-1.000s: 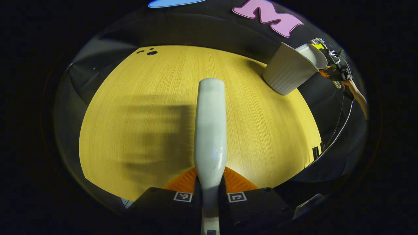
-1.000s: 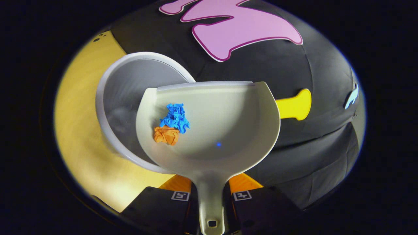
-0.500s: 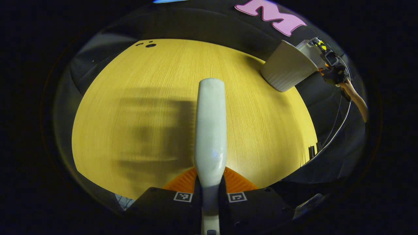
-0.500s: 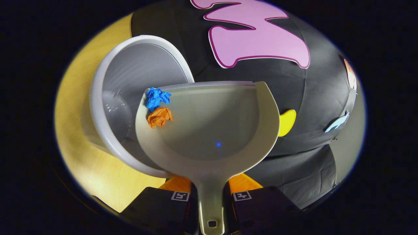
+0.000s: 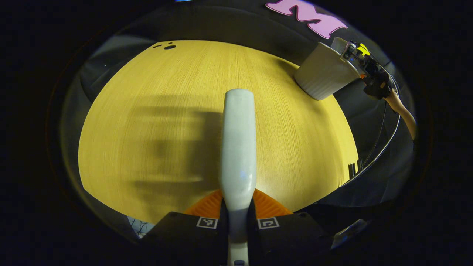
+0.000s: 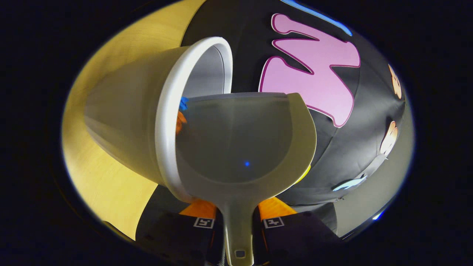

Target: Pick up the small broom and dustpan from the desktop, sweep the trash into the dustpan with the broom, and then empty the trash into the garbage bin.

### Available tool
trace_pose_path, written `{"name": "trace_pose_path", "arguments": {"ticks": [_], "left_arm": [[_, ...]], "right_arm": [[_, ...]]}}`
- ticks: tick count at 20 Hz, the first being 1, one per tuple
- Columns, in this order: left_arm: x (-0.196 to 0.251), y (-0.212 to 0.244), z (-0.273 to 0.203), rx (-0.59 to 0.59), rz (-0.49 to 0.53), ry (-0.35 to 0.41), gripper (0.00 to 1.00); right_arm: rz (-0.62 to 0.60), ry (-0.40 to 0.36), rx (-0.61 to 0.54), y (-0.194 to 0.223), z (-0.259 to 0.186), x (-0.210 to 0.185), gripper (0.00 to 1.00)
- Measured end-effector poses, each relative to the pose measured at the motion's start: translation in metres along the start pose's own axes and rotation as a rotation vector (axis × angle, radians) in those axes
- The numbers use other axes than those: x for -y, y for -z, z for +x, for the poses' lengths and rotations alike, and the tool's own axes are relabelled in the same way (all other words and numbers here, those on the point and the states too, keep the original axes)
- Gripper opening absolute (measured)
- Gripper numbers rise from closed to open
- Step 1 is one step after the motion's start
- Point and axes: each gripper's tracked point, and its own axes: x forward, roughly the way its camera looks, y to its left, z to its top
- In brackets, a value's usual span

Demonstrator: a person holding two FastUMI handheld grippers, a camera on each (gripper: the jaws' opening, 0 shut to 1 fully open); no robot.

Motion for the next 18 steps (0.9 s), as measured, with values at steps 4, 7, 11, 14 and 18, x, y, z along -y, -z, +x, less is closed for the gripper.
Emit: {"name": "trace_pose_path", "arguments": {"ticks": [4, 7, 11, 14, 18], "left_arm": [[-0.003, -0.001, -0.001, -0.003, 0.017, -0.013, 0.25], [-0.003, -0.006, -0.003, 0.004, 0.03, -0.024, 0.25], [0.001, -0.015, -0.008, 0.034, 0.036, -0.055, 0.25], [0.005, -0.031, -0.017, 0.072, 0.026, -0.076, 0.25], [0.01, -0.059, -0.032, 0.159, 0.046, -0.131, 0.25]], "right_arm": [[0.063, -0.045, -0.021, 0.005, 0.002, -0.002, 0.33], [0.176, -0.111, -0.047, 0.01, 0.003, -0.005, 0.33], [0.401, -0.186, -0.07, 0.02, -0.001, 0.002, 0.33], [0.575, -0.211, -0.085, 0.034, -0.012, 0.021, 0.37], [0.777, -0.23, -0.082, 0.044, -0.031, 0.047, 0.33]]}}
